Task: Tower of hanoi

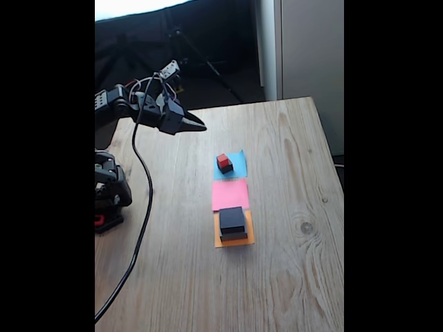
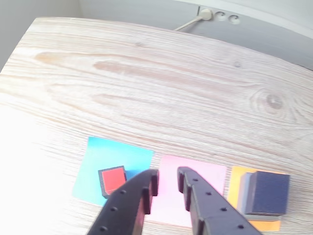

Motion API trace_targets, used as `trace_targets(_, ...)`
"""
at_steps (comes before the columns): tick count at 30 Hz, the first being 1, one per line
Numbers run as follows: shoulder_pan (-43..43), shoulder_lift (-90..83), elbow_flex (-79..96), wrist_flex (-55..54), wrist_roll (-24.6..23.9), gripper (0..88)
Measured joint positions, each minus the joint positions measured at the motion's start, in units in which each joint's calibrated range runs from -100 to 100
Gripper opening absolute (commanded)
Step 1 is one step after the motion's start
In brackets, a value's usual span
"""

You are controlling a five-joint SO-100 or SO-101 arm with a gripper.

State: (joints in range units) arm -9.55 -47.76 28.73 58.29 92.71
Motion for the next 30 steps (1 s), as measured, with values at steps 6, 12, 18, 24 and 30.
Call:
trace_targets(6,8.9,0.0,-14.3,10.6,1.2,0.2)
trace_targets(12,19.8,0.1,-20.5,15.7,4.3,0.2)
trace_targets(18,29.6,-1.3,-20.6,17.2,6.4,0.2)
trace_targets(24,35.1,-3.8,-19.7,17.2,6.4,0.8)
trace_targets(30,37.7,-7.5,-11.2,15.0,6.4,6.9)
